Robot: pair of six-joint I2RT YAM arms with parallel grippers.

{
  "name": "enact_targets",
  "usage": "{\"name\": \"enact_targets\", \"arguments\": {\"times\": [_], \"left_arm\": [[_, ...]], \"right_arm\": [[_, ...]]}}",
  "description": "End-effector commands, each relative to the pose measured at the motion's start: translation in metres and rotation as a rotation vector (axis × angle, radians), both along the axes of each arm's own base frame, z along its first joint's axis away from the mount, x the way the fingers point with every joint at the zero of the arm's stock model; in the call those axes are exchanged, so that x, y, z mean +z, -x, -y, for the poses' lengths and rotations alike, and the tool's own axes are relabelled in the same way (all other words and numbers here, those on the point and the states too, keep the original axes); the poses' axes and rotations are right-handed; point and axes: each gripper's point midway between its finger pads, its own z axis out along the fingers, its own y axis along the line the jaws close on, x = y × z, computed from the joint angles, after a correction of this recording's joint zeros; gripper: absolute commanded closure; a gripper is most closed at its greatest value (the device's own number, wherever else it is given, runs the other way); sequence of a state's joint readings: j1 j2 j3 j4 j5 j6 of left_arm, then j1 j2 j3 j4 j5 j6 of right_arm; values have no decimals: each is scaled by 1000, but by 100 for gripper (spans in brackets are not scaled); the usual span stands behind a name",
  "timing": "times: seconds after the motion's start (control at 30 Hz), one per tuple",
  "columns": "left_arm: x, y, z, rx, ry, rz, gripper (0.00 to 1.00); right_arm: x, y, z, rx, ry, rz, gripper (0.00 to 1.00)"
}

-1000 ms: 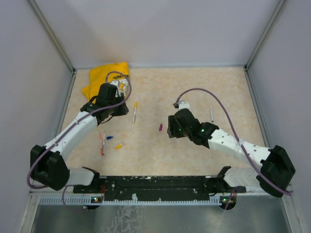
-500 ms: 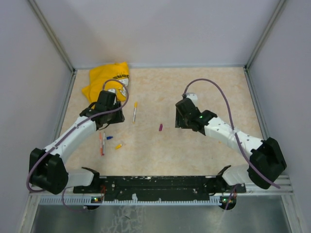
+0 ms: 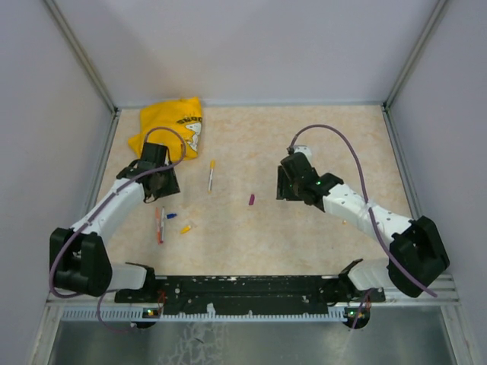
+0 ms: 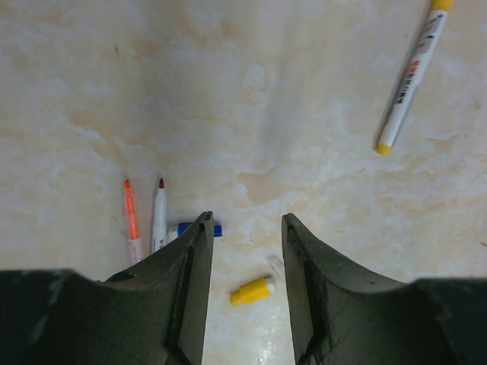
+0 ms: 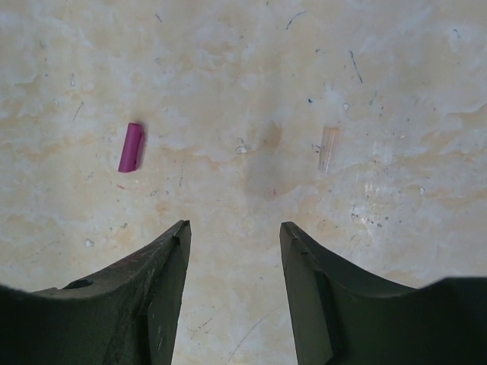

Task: Insert the pens into the pen caps
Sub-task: Pick up the pen from the center of the board.

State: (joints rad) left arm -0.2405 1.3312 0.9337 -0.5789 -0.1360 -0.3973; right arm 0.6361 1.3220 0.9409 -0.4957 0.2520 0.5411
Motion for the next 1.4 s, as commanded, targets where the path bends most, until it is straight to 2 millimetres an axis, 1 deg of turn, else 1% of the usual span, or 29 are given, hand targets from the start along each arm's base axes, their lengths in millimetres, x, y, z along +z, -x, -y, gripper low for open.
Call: {"name": "enact_targets", "arguments": {"times": [0.0, 0.17, 0.27, 0.33, 0.4, 0.5, 0.53, 0.63, 0.67, 0.77, 0.87, 0.93, 1.13, 1.37], "left_arm": [[-12, 15, -27, 115, -16, -51, 54], [-26, 25, -48, 195, 2, -99, 58], [-24, 28, -68, 245, -22, -102, 59], [-23, 31, -76, 265, -16, -109, 59], [-22, 32, -76, 263, 13, -114, 59], [-28, 42, -68, 248, 53, -154, 59], [-29, 44, -66, 258, 65, -167, 56], [-28, 52, -52, 226, 133, -217, 51], [-28, 54, -51, 230, 135, -235, 51], [-33, 75, -52, 257, 125, -319, 49], [-38, 85, -55, 293, 110, -347, 50], [-40, 85, -54, 288, 114, -346, 51], [-46, 77, -52, 273, 121, -378, 56], [-58, 69, -52, 261, 118, -397, 58]], "right_arm": [[0, -1, -11, 59, -64, 25, 49], [-6, 5, -22, 109, -118, 12, 49], [-5, 6, -28, 135, -141, 15, 49], [-5, 7, -30, 147, -149, 17, 49], [-5, 7, -30, 159, -147, 22, 49], [-7, 7, -29, 172, -133, 23, 49], [-8, 7, -29, 176, -129, 25, 49], [-9, 8, -27, 179, -121, 29, 49], [-9, 8, -27, 181, -119, 30, 49], [-11, 10, -26, 179, -124, 31, 49], [-14, 12, -25, 176, -130, 30, 49], [-14, 13, -27, 179, -138, 28, 49], [-16, 15, -28, 187, -146, 22, 49], [-13, 13, -29, 189, -147, 26, 49]]}}
